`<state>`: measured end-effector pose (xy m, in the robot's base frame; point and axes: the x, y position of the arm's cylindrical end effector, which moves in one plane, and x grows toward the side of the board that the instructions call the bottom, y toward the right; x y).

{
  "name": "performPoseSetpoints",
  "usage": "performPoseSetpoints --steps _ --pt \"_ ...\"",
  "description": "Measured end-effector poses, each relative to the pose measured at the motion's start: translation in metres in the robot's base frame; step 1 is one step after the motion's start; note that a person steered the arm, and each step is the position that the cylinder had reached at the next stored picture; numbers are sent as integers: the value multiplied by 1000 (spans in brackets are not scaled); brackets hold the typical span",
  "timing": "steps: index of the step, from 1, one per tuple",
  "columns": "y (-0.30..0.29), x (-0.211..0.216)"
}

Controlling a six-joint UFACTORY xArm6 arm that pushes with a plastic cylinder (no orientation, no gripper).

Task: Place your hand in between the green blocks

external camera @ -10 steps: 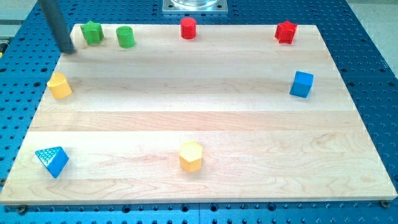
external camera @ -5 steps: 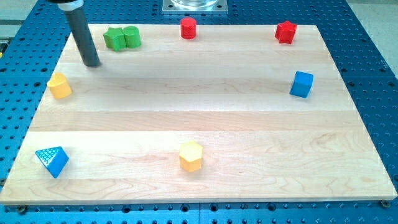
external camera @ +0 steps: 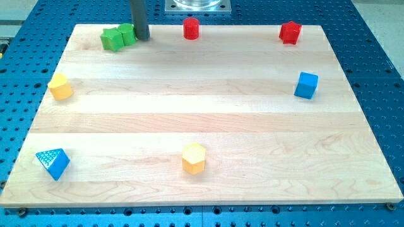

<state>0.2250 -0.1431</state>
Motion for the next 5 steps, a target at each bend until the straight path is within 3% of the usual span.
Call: performPoseSetpoints --steps 2,5 --pt "-51 -33" --pt "-121 -33"
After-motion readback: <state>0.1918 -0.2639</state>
